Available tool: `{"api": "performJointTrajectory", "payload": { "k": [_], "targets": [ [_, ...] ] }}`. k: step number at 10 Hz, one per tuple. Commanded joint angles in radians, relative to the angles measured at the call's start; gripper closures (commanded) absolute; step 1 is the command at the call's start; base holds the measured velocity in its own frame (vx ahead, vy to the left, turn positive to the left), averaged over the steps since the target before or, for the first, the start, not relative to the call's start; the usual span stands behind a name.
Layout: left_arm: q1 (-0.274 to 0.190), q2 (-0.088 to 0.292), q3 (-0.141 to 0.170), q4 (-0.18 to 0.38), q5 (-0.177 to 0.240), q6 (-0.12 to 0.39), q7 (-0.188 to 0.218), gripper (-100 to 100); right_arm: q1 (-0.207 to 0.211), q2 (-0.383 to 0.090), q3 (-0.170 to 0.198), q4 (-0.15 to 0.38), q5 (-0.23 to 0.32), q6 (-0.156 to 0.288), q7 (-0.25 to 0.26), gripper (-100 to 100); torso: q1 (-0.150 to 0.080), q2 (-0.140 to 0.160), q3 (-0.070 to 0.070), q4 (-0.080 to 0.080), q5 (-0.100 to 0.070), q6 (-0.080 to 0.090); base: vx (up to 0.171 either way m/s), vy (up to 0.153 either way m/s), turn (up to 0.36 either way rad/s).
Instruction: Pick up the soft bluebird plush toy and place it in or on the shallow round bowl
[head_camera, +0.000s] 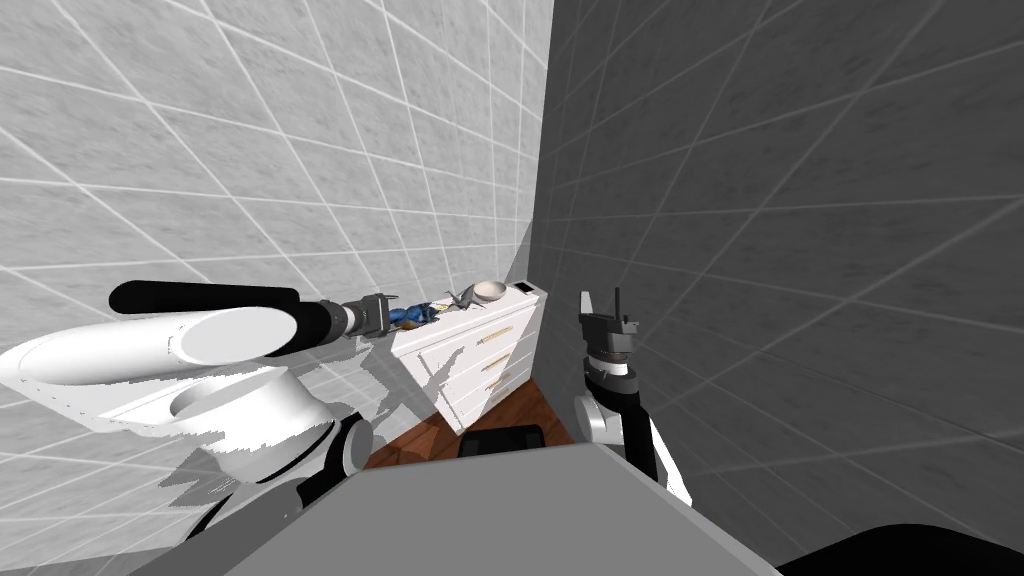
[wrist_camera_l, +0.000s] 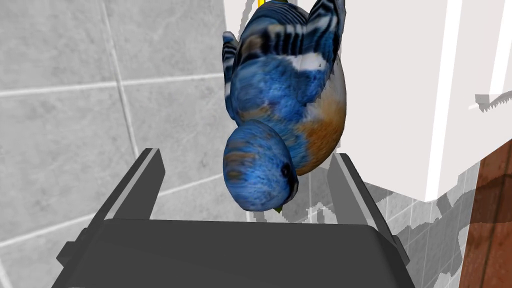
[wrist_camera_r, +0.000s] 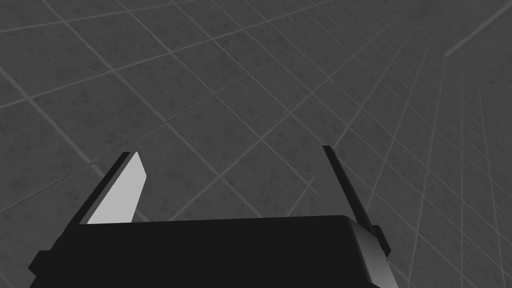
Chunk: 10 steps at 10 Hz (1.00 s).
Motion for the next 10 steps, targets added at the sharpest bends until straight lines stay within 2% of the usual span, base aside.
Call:
{"api": "performJointTrajectory", "payload": {
  "k": [1, 2, 3, 7, 8, 9, 10],
  "targets": [
    [0.007, -0.001, -0.008, 0.02, -0.006, -0.029, -0.007, -100, 0.0, 0.0, 0.0, 0.0, 0.0, 0.0, 0.0, 0, 0.0, 0.0, 0.0, 0.0, 0.0, 0.0, 0.014, -0.013, -0.002],
    [0.004, -0.001, -0.006, 0.011, -0.005, -0.016, -0.003, -100, 0.0, 0.0, 0.0, 0.0, 0.0, 0.0, 0.0, 0, 0.0, 0.0, 0.0, 0.0, 0.0, 0.0, 0.007, -0.006, 0.0],
    [0.004, -0.001, -0.006, 0.012, -0.005, -0.02, -0.004, 100, 0.0, 0.0, 0.0, 0.0, 0.0, 0.0, 0.0, 0, 0.0, 0.0, 0.0, 0.0, 0.0, 0.0, 0.0, 0.0, 0.0],
    [0.004, -0.001, -0.006, 0.013, -0.005, -0.019, -0.004, 100, 0.0, 0.0, 0.0, 0.0, 0.0, 0.0, 0.0, 0, 0.0, 0.001, 0.001, 0.001, -0.001, 0.0, 0.0, 0.0, 0.0],
    [0.005, -0.001, -0.006, 0.013, -0.005, -0.019, -0.004, 0, 0.0, 0.0, 0.0, 0.0, 0.0, 0.0, 0.0, 0, 0.0, 0.001, 0.001, 0.001, -0.001, 0.0, 0.0, 0.0, 0.0],
    [-0.004, 0.001, 0.007, -0.014, 0.006, 0.016, 0.004, 100, 0.0, 0.0, 0.0, 0.0, 0.0, 0.0, 0.0, 0, 0.0, 0.002, 0.001, 0.001, -0.001, 0.0, -0.012, 0.009, 0.001],
    [-0.006, 0.001, 0.009, -0.021, 0.008, 0.025, 0.006, 100, 0.0, 0.0, 0.0, 0.0, 0.0, 0.0, 0.0, 0, 0.0, 0.003, 0.002, 0.002, -0.001, 0.0, -0.016, 0.016, 0.004]
  ]
}}
